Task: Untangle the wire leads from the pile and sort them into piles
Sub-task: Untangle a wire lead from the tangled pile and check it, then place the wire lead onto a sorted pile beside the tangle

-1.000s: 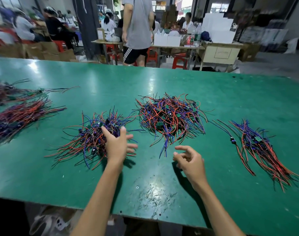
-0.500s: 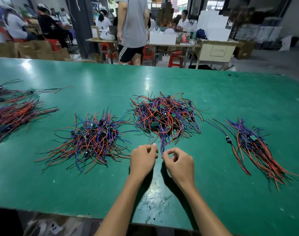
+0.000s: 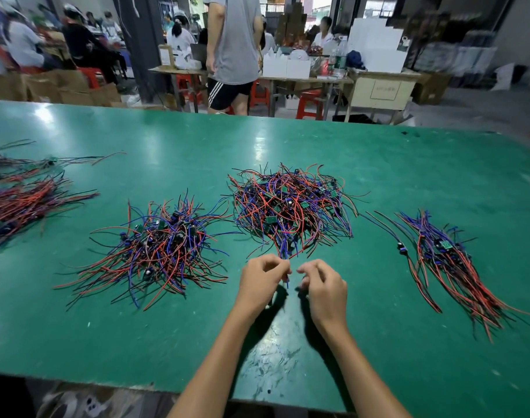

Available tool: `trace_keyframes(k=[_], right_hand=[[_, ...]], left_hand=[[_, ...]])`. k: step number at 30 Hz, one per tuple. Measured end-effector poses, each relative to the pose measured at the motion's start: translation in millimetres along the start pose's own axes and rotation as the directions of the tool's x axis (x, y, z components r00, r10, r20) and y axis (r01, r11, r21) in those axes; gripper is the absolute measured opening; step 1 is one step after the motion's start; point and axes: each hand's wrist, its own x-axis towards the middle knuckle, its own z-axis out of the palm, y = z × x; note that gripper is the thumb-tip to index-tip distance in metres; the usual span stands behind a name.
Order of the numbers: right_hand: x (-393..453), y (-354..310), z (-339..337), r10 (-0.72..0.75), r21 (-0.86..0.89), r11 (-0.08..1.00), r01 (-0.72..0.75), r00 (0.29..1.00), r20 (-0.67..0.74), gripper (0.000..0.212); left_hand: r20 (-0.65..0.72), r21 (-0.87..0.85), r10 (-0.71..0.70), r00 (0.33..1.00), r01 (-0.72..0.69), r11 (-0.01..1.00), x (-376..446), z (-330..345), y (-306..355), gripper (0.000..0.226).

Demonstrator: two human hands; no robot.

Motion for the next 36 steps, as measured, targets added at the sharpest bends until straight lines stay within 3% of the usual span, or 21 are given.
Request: trace_keyframes(k=[2, 5, 7, 12, 14, 21, 27, 33, 36], right_hand=[[16.1, -4.3, 2.5, 0.139, -0.172, 0.975, -0.143, 0.990, -0.032, 0.026], [45.5, -18.1, 8.9, 0.251, -0.353, 0.907, -0.228, 0.968, 0.020, 0.049], [61.0, -26.8, 13.9, 0.298, -0.264, 0.928, -0.263, 0.949, 0.100, 0.058], [65.3, -26.1, 19.5, 0.302, 0.134, 0.931, -0.339, 0.924, 0.235, 0.021], [60.9, -21.0, 17.7, 0.293, 0.292, 0.886, -0.361, 0.923, 0.252, 0.022], [43.1, -19.2, -6.5, 0.344, 0.368, 0.817, -0.445, 0.887, 0.308, 0.011], [11.1, -23.0, -17.6, 0.238, 0.405, 0.837, -0.368, 0.911, 0.336, 0.029], [-17.1, -15.3, -21.0, 0.050, 0.491, 0.846, -0.207, 0.948, 0.313, 0.008], [-25.6, -11.7, -21.2, -0.052, 0.459, 0.885, -0.076, 0.964, 0.260, 0.005]], left_hand=[[-0.022, -0.015, 0.036, 0.999, -0.037, 0.999, -7.1, 1.1, -7.4, 0.025], [0.007, 0.025, 0.122, 0.993, -0.122, 0.992, -15.5, 0.1, -13.2, 0.017], [0.042, 0.036, 0.153, 0.987, -0.155, 0.987, -16.5, -0.6, -13.1, 0.017], [0.040, -0.043, 0.172, 0.984, -0.171, 0.984, -19.6, -1.9, -11.7, 0.020], [-0.009, -0.077, 0.172, 0.985, -0.172, 0.982, -18.3, -3.3, -11.7, 0.023], [-0.140, -0.211, 0.129, 0.982, -0.157, 0.965, -11.5, -5.0, -10.9, 0.038], [-0.164, -0.153, 0.216, 0.962, -0.241, 0.958, -14.8, -5.5, -12.1, 0.049], [0.060, -0.117, 0.157, 0.986, -0.150, 0.982, -20.2, -6.9, -11.8, 0.024], [0.075, -0.106, 0.153, 0.985, -0.145, 0.984, -21.6, -10.7, -10.7, 0.011]])
